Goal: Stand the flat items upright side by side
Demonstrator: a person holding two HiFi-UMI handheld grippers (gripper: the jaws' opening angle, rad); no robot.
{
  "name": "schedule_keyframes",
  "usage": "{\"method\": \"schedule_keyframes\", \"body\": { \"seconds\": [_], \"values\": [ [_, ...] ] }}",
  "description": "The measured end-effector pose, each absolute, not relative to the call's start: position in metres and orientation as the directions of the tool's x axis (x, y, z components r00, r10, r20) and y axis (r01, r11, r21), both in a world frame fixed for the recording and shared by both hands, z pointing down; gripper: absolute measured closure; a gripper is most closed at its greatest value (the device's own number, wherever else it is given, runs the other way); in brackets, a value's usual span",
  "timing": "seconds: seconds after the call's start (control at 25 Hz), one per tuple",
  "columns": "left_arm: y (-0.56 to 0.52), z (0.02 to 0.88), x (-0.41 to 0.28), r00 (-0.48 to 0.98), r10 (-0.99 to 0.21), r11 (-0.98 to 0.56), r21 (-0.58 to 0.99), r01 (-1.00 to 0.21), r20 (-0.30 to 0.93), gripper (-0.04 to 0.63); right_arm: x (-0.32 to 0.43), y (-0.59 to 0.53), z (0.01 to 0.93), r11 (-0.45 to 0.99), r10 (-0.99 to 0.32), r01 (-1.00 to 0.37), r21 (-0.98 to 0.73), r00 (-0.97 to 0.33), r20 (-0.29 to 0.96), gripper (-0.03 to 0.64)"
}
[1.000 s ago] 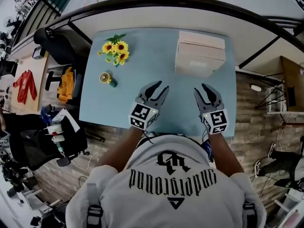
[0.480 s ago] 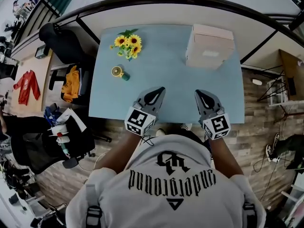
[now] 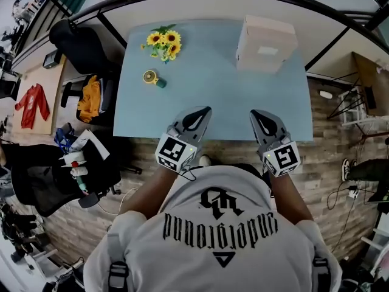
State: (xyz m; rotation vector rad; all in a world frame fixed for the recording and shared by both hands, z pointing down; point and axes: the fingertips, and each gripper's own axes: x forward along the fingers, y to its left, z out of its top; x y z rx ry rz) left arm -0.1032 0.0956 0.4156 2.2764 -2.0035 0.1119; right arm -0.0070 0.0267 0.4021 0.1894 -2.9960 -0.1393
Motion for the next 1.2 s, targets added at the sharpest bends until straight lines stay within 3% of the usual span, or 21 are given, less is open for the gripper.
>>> {"method": "schedule_keyframes", "body": {
  "seconds": [0.6, 1.2],
  "values": [
    [0.113, 0.396, 0.015, 0.009, -0.998, -0.008, 0.026, -1.0, 0.068, 0.597, 0.122, 0.032, 0.388, 0.991, -0.013, 0.0, 0.131, -0.995, 0.096, 0.612],
    [0.146, 0.376, 0.127, -0.027, -0.999, 0.027, -0.01, -1.0, 0.029, 0.597, 0.249, 0.055, 0.38, 0.988, -0.014, -0.006, 0.156, -0.999, 0.047, 0.612]
  ]
}}
